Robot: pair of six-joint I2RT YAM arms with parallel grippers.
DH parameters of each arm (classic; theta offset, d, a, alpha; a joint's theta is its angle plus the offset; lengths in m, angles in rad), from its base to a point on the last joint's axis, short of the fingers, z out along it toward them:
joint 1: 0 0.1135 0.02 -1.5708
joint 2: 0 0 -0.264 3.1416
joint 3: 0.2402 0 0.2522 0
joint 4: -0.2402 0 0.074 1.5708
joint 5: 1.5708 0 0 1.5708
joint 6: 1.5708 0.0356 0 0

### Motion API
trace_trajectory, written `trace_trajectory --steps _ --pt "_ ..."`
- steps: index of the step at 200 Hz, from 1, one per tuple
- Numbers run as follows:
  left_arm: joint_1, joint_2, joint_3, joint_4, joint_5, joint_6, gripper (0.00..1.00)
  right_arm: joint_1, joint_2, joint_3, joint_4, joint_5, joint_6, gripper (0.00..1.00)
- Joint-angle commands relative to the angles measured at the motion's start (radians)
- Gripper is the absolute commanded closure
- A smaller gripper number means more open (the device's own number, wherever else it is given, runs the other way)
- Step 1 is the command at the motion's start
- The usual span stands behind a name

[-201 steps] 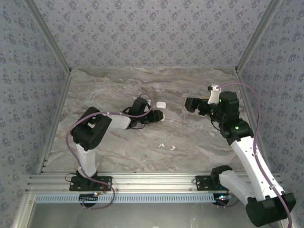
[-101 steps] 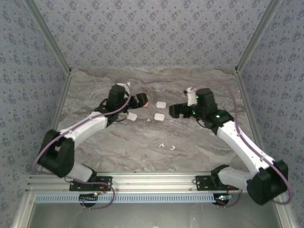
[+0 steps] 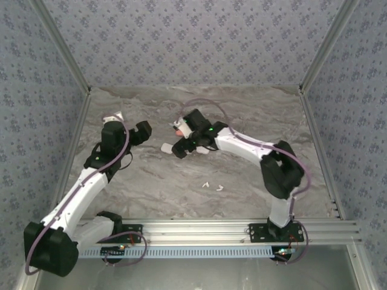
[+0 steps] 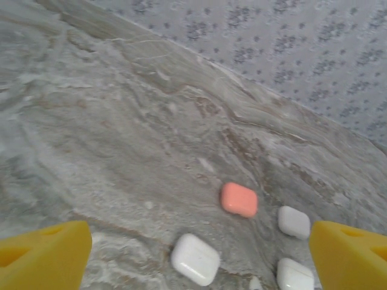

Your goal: Insert wireless bluetooth earbuds into charging case

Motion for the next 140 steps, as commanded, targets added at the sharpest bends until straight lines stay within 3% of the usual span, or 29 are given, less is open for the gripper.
trace_trajectory --steps 1,46,90,140 --pt "0.024 -0.056 -0.023 -0.046 -0.046 -0.011 0.07 0.025 0.119 0.120 -0.074 0.013 -0.077 0.00" --pt "0.038 -0.081 -0.041 -0.047 -0.043 -0.029 0.06 0.051 0.339 0.350 -0.156 0.019 -0.127 0.07" --pt "0.043 -0.073 -0.039 -0.027 -0.025 -0.041 0.05 0.061 0.448 0.445 -0.184 0.037 -0.132 0.13" --pt "0.046 -0.071 -0.038 -0.019 -0.004 -0.045 0.04 0.067 0.492 0.491 -0.235 0.017 -0.117 0.37"
